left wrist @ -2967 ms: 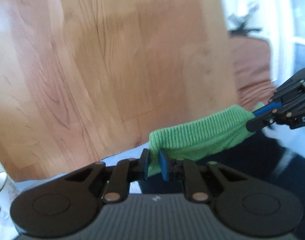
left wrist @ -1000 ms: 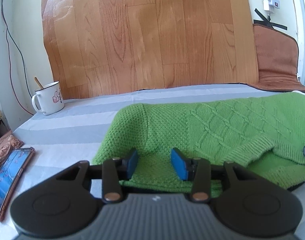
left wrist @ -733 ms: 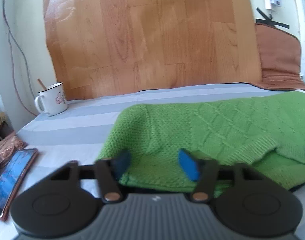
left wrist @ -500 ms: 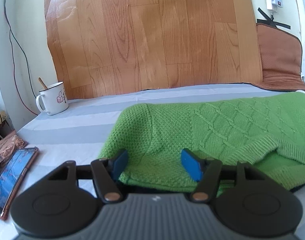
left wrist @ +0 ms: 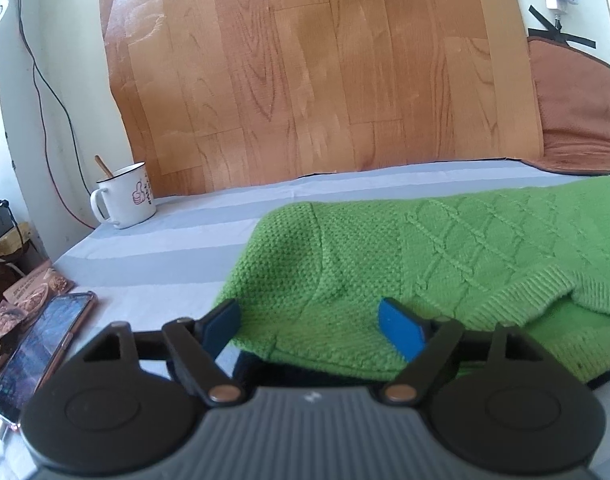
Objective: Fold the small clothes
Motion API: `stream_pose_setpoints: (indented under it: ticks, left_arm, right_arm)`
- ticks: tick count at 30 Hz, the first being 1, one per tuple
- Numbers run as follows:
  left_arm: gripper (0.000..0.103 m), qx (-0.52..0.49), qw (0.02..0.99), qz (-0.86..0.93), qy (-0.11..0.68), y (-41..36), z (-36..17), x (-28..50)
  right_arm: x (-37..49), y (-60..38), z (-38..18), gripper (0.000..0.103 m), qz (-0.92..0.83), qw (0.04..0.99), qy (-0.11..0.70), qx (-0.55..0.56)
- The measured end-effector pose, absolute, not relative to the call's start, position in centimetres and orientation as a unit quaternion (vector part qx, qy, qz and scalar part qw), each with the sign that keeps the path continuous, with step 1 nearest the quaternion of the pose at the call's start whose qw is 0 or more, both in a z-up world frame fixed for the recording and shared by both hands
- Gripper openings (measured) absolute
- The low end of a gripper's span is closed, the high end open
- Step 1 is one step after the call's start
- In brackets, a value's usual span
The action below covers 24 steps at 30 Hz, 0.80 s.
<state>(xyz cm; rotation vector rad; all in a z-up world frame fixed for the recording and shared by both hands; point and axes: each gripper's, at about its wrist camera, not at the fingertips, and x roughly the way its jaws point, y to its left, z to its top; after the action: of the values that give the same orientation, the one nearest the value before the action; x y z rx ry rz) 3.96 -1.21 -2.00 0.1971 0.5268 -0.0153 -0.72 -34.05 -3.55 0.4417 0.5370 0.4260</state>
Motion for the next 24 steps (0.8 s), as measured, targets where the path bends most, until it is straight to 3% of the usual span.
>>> stream_pose_setpoints:
  ticks: [3, 9, 24]
  left_arm:
    - [0.093, 0.092, 0.960, 0.005, 0.265, -0.9, -2.0, 4.1]
    - [0.101, 0.070, 0.958, 0.005, 0.278, -0.3, -2.1, 4.5]
    - [0.103, 0.013, 0.951, -0.011, 0.307, 1.2, -2.4, 5.1]
  right_arm:
    - [-0.7, -34.1, -3.5, 0.026, 0.207, 0.918, 0.261, 0.215]
    - [-0.8, -33.9, -3.5, 0.026, 0.204, 0.920, 0.259, 0.210]
    - [-0.7, -33.9, -3.5, 0.030, 0.205, 0.920, 0.259, 0.210]
